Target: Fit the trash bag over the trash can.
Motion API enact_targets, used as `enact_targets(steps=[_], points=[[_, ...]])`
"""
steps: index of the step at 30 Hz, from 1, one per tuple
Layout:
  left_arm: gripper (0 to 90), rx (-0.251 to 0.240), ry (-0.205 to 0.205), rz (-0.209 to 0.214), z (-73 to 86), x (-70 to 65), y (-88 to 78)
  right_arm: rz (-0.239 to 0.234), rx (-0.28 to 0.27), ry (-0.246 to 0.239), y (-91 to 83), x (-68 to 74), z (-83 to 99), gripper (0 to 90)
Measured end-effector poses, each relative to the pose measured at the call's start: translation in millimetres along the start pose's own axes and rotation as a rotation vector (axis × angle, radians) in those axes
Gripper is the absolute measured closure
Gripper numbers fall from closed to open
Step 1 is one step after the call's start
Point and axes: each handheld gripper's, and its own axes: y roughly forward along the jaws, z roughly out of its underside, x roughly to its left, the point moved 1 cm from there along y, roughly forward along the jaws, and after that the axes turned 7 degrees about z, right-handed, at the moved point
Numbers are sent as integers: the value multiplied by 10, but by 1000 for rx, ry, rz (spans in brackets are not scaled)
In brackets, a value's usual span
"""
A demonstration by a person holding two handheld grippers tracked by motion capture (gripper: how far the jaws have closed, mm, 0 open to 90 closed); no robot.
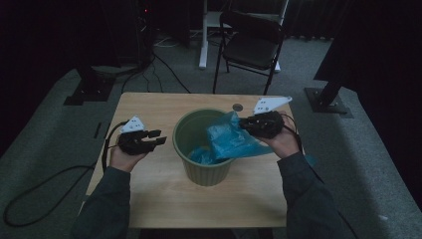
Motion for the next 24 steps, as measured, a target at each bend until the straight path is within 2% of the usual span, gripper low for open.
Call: enact_targets(steps=[2, 4, 7, 14, 18, 21, 24], points=[[603, 14, 26, 25, -71, -35, -35, -9, 2, -3, 45, 14, -29, 838], [603, 28, 52, 27, -134, -68, -42, -15, 3, -2, 74, 24, -45, 838], [601, 23, 69, 26, -215, -93, -59, -24, 2, -8, 120, 43, -71, 838], [600, 6, 90, 34, -411, -139, -100, -37, -5, -23, 180, 83, -139, 839], [612, 4, 83, 48, -482, -147, -94, -48, -16, -23, 209, 97, -176, 841], [620, 5, 93, 78, -541, -168, -69, -61, -12, -35, 263, 127, -210, 843], [621, 24, 120, 110, -604, -210, -6, -73, -8, -43, 311, 163, -239, 843]])
